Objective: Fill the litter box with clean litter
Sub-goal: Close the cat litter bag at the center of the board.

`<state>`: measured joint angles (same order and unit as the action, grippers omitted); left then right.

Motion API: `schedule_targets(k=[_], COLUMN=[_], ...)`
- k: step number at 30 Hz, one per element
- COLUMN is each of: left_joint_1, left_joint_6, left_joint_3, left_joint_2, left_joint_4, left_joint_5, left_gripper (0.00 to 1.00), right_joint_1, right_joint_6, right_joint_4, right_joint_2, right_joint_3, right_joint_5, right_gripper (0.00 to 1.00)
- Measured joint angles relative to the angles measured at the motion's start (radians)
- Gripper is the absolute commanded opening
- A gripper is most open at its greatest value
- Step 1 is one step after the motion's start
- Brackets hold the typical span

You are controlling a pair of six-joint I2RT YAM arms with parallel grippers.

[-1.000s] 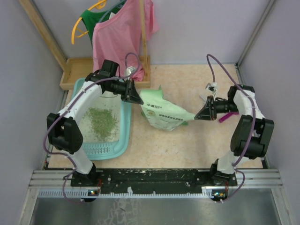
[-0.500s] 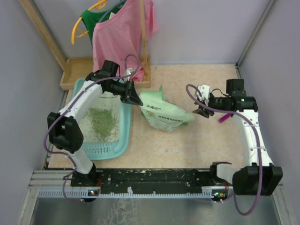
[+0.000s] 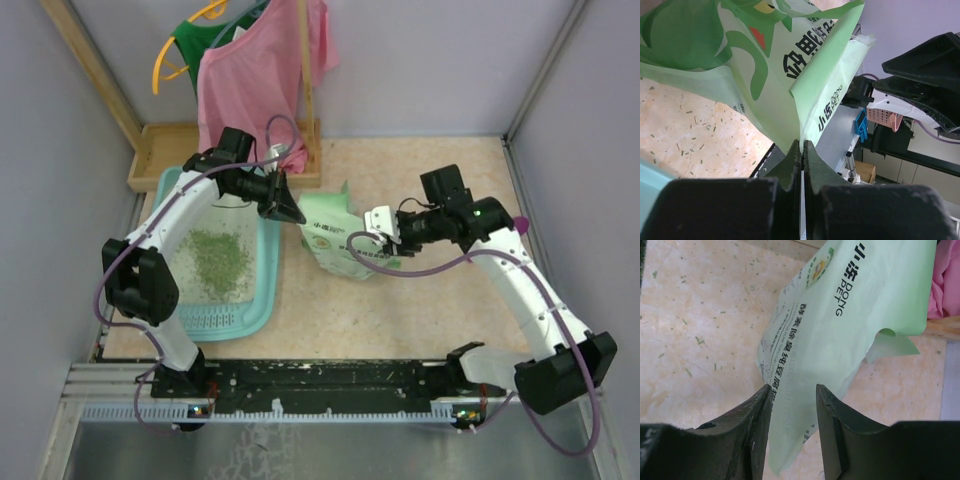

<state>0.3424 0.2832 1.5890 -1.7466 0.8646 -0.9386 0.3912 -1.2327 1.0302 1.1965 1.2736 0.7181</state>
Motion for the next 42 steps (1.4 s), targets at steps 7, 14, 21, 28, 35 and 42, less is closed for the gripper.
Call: schedule_targets(k=[7,14,21,28,35,42], left_joint_1=[0.000,0.000,0.003,0.007,0.011,0.018], left_joint_6=[0.016,0.060,0.087,0.102,0.109,0.114], left_joint_3=[0.000,-0.017,-0.036,-0.051,-0.061,-0.069], left_joint_2=[0.000,0.002,0.015,0.026,0.032,0.035], left_joint_4=[-0.016,-0.061,-0.098,-0.109,-0.126,-0.126], left_joint_5=[0.000,-0.006,-0.006,-0.006,-0.006,-0.005], left_gripper=[0.00,0.00,0.00,0.00,0.00,0.04], right_joint_1=[0.102,0.164,0.172,0.178,0.178,0.180], right_joint_6=[0.072,0.129,0.160,0.172,0.171,0.193], right_joint_4=[-0.106,-0.228,-0.261,-0.268,-0.264,-0.251], right_joint_2=[0.027,0.101,0.117,0.118,0.143,0.190], right_joint_3=[0.000,-0.017,-0.035,-0.041,-0.056,-0.056], right_joint_5=[-0.149,-0.279,-0.302,-0.301,-0.274,-0.250], right_gripper=[0.46,0.56,0.69,0.63,0.38,0.00])
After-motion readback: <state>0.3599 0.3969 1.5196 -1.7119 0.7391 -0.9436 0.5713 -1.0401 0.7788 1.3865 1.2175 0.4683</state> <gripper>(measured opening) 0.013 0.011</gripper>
